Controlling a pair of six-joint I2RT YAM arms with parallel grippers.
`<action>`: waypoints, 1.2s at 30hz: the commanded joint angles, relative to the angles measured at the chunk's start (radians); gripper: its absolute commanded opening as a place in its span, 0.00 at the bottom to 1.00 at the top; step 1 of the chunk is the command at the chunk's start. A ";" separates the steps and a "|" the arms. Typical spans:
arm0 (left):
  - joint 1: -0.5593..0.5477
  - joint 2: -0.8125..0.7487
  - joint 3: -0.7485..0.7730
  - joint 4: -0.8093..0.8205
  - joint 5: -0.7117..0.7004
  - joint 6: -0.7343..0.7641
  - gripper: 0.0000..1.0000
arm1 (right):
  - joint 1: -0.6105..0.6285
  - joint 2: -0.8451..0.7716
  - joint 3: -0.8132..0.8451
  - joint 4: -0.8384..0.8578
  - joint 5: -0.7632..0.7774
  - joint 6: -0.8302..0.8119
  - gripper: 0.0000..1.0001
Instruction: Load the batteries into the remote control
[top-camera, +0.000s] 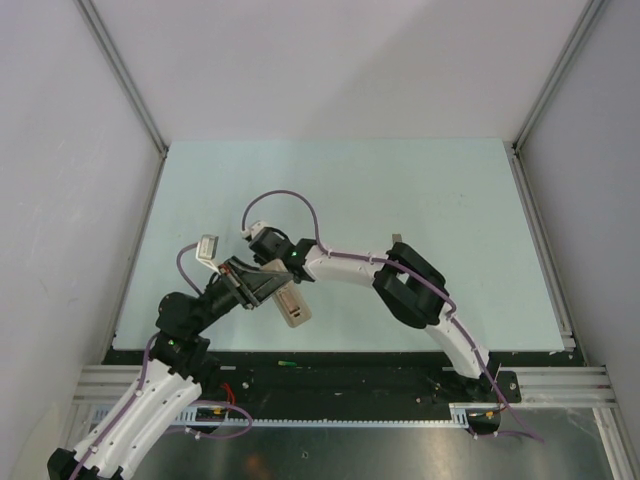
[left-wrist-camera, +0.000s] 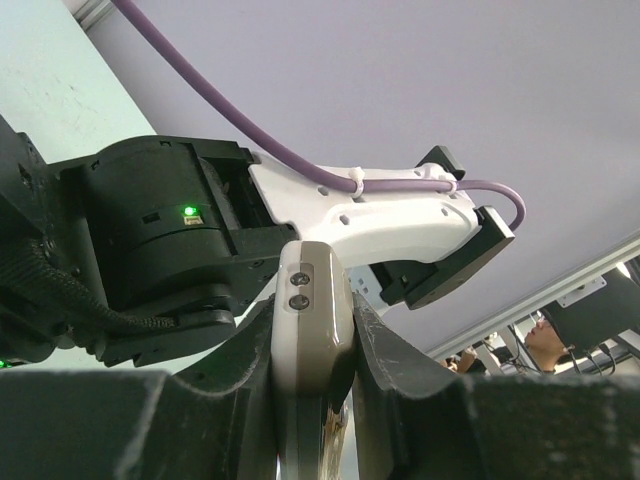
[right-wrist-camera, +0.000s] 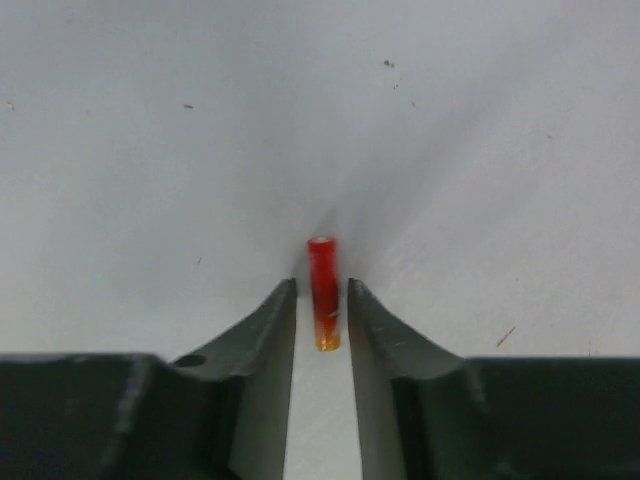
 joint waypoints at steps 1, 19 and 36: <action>-0.004 -0.011 0.028 0.022 0.007 0.006 0.00 | -0.003 0.053 0.031 -0.103 0.048 -0.022 0.26; -0.034 -0.019 0.115 0.018 -0.001 0.047 0.00 | -0.207 -0.365 -0.179 -0.170 0.024 -0.234 0.00; -0.056 -0.052 0.054 0.016 -0.038 0.050 0.00 | -0.178 -0.491 -0.584 -0.091 -0.042 -0.690 0.00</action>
